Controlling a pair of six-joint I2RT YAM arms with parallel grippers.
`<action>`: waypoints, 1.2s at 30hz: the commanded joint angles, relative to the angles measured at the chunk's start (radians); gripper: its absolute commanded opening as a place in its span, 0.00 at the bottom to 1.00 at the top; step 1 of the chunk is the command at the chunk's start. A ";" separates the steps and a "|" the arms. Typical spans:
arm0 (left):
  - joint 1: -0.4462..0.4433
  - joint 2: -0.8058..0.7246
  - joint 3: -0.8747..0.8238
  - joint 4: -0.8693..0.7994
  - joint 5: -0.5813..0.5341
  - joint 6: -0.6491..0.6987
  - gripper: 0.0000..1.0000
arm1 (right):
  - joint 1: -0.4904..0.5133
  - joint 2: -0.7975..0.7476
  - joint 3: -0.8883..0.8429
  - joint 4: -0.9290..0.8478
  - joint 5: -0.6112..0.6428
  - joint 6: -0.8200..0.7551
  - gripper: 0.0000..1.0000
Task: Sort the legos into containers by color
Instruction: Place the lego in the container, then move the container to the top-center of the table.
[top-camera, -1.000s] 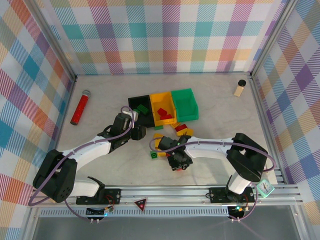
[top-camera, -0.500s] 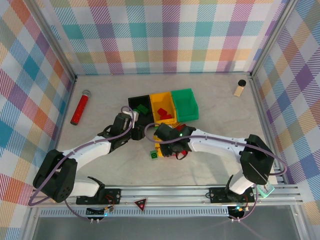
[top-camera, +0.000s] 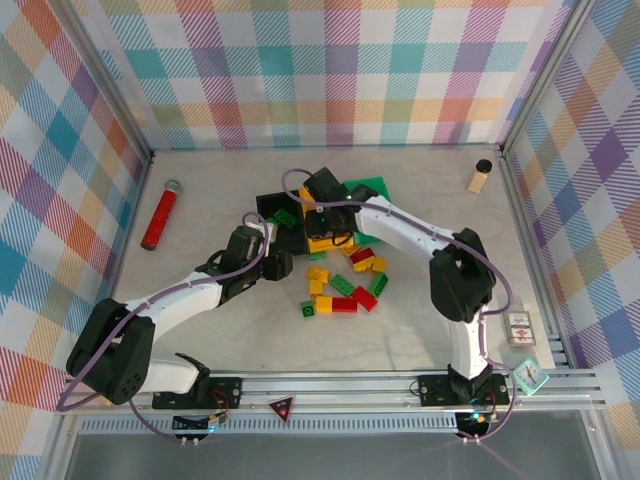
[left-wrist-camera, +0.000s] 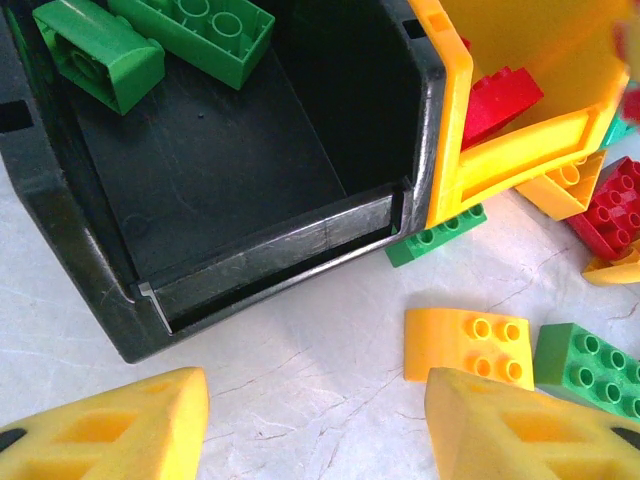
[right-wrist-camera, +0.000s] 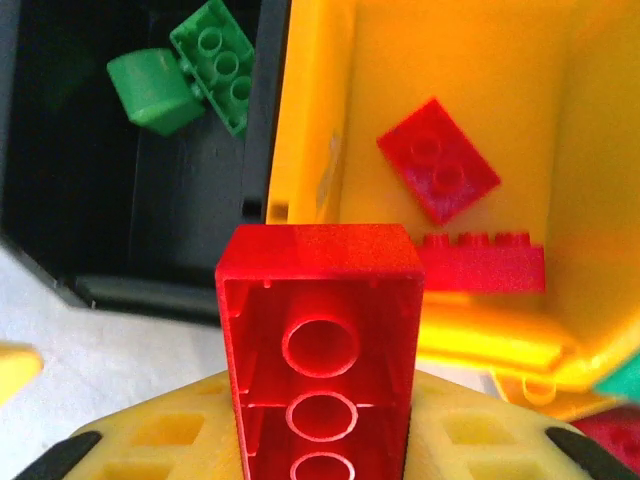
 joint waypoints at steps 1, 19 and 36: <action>-0.008 -0.020 0.014 0.015 0.015 -0.016 0.59 | -0.026 0.067 0.089 -0.064 -0.027 -0.037 0.37; -0.010 -0.008 0.019 0.020 0.040 -0.017 0.59 | -0.086 0.141 0.160 -0.051 -0.124 -0.022 0.53; -0.020 0.196 0.096 0.059 0.112 -0.034 0.58 | 0.001 -0.306 -0.350 0.034 -0.070 -0.005 0.53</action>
